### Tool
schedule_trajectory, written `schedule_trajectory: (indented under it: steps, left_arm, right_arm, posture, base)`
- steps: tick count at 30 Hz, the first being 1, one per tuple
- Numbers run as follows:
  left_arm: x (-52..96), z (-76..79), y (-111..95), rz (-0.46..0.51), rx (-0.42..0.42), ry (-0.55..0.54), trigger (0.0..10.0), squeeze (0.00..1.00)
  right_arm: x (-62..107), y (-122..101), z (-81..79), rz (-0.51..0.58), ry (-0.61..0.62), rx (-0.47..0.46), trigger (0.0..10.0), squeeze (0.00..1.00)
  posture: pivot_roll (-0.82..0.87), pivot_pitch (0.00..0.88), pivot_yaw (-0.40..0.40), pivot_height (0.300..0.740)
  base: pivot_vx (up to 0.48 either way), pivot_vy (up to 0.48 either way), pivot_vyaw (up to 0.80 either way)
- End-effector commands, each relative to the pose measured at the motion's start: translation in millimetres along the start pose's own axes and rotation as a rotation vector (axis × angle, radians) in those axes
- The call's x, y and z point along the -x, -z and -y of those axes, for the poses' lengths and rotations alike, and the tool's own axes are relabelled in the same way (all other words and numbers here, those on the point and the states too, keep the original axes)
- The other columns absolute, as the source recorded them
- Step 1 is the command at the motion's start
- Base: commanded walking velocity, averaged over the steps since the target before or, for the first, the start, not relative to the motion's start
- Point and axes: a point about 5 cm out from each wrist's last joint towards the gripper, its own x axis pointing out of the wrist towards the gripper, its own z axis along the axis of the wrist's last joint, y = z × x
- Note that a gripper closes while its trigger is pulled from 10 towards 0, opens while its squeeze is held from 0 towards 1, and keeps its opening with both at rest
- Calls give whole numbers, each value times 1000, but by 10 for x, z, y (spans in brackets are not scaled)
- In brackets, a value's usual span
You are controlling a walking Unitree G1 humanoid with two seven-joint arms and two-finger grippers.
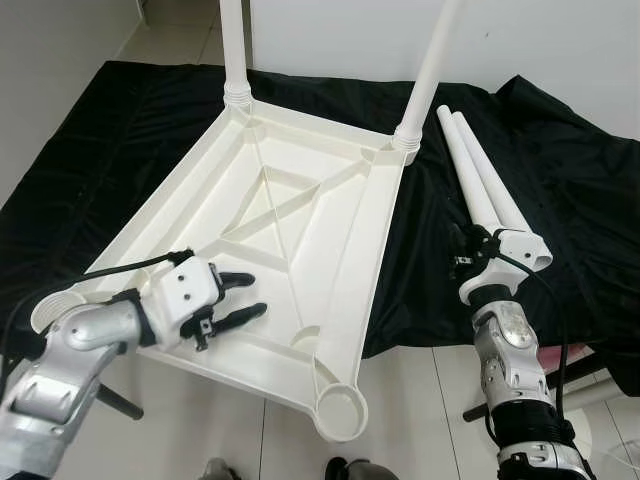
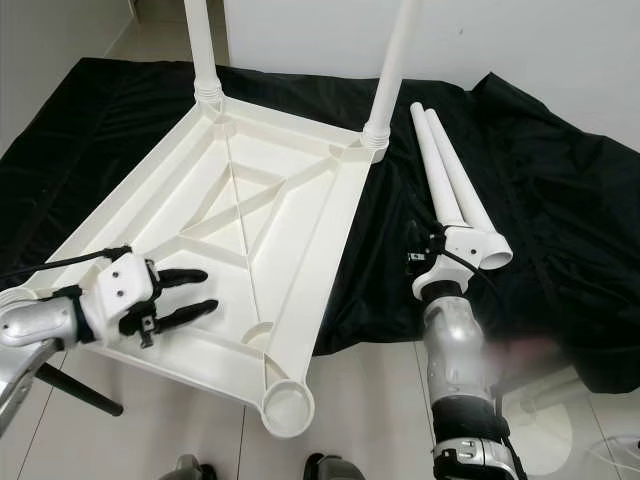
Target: Building children table
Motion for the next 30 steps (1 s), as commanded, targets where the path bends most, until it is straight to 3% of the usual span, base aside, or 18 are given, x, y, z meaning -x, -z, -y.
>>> schedule_trajectory:
  steps: [1, 15, 26, 30]
  left_arm:
    - [42, 156, -3, -13, 9, 234, 10000, 0]
    - [62, 309, 81, -91, -22, 302, 10000, 0]
    - [79, 305, 108, -125, -65, 311, 10000, 0]
    - [15, 252, 161, -164, -108, 293, 10000, 0]
  right_arm:
    - [9, 13, 41, -15, 7, 4, 10000, 0]
    - [-22, 21, 16, -27, -13, 14, 10000, 0]
    - [-28, 25, 15, -28, -14, 17, 10000, 0]
    - [-43, 26, 2, -29, -17, 16, 10000, 0]
  posture:
    - [49, 132, -80, 740]
    - [51, 117, -88, 740]
    - [48, 105, -86, 740]
    - [49, 100, -84, 740]
  base:
    - [0, 0, 0]
    - [0, 0, 0]
    - [0, 0, 0]
    - [0, 0, 0]
